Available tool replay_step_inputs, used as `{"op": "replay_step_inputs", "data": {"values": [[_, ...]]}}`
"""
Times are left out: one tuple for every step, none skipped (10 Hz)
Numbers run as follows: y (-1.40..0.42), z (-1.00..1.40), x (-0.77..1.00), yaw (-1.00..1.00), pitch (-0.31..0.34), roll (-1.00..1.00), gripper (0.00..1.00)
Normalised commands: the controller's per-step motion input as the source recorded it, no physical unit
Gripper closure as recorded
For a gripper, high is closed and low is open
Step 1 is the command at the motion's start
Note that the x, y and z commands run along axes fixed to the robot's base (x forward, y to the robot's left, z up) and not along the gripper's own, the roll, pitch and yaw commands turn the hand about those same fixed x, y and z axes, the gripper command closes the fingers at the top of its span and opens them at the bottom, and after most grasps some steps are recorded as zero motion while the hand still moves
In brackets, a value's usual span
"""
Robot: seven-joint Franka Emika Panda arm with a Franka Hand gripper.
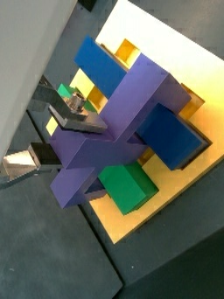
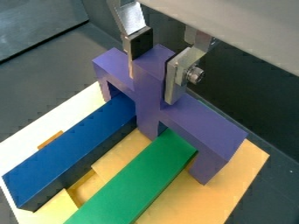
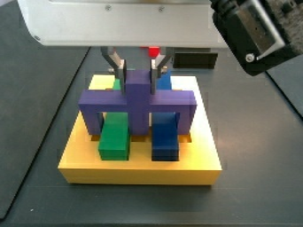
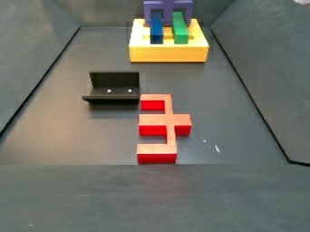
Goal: Pick up the purple object. Move up. Place the purple object on the fixture. Regrasp the purple object. Move to above the board. Insert the purple object.
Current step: Insert the purple object.
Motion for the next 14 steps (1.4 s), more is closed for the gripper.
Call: {"op": "replay_step_inputs", "data": {"values": [[0.00, 0.00, 0.04, -0.01, -0.024, -0.02, 1.00], [0.00, 0.00, 0.00, -0.02, -0.046, -0.01, 1.00], [-0.01, 0.00, 0.00, -0.02, -0.061, 0.00, 1.00], [-0.05, -0.08, 0.02, -0.05, -0.099, 0.00, 1.00], [-0.09, -0.15, 0.05, -0.07, -0.111, 0.00, 1.00], [-0.09, -0.19, 0.07, -0.06, -0.129, 0.00, 1.00], [-0.05, -0.20, 0.02, -0.06, -0.119, 0.00, 1.00], [-0.01, -0.23, 0.00, -0.05, -0.091, 0.00, 1.00], [0.00, -0.20, -0.01, -0.05, -0.051, 0.00, 1.00], [0.00, -0.11, -0.19, -0.08, -0.023, 0.00, 1.00], [0.00, -0.16, -0.13, -0.05, -0.031, 0.03, 1.00], [0.00, -0.28, 0.02, -0.01, -0.047, 0.03, 1.00], [0.00, -0.37, 0.10, -0.03, -0.066, 0.00, 1.00], [0.00, -0.44, 0.05, -0.03, -0.109, 0.00, 1.00]]}}
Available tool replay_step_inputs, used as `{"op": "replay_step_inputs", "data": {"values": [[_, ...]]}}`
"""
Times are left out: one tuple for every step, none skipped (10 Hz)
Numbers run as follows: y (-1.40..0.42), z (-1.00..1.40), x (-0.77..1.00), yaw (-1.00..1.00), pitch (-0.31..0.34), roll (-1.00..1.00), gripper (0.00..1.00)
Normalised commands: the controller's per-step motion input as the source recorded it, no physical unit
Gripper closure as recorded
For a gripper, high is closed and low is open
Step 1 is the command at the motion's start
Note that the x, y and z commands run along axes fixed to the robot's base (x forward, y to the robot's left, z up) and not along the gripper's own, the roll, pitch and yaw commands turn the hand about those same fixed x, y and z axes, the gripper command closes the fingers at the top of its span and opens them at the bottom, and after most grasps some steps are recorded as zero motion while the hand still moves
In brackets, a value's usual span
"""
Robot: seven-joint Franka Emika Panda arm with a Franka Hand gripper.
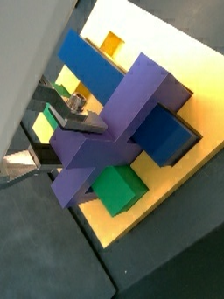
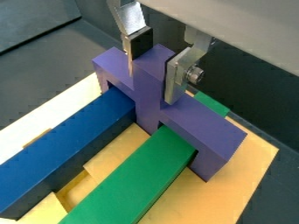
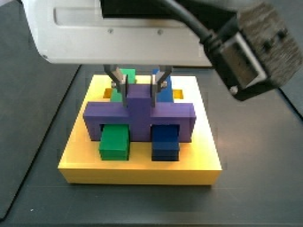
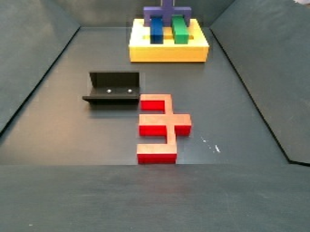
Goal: Pick up the purple object. Move up. Place the purple object on the fixture. Regrasp the purple object. Move to above the board. Insert the purple object.
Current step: Insert the purple object.
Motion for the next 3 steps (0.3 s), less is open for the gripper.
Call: {"op": "replay_step_inputs", "data": {"values": [[0.00, -0.47, 0.01, -0.03, -0.116, 0.00, 1.00], [0.00, -0.31, 0.00, 0.00, -0.057, 0.00, 1.00], [0.00, 0.00, 0.00, 0.00, 0.000, 0.00, 1.00]]}}
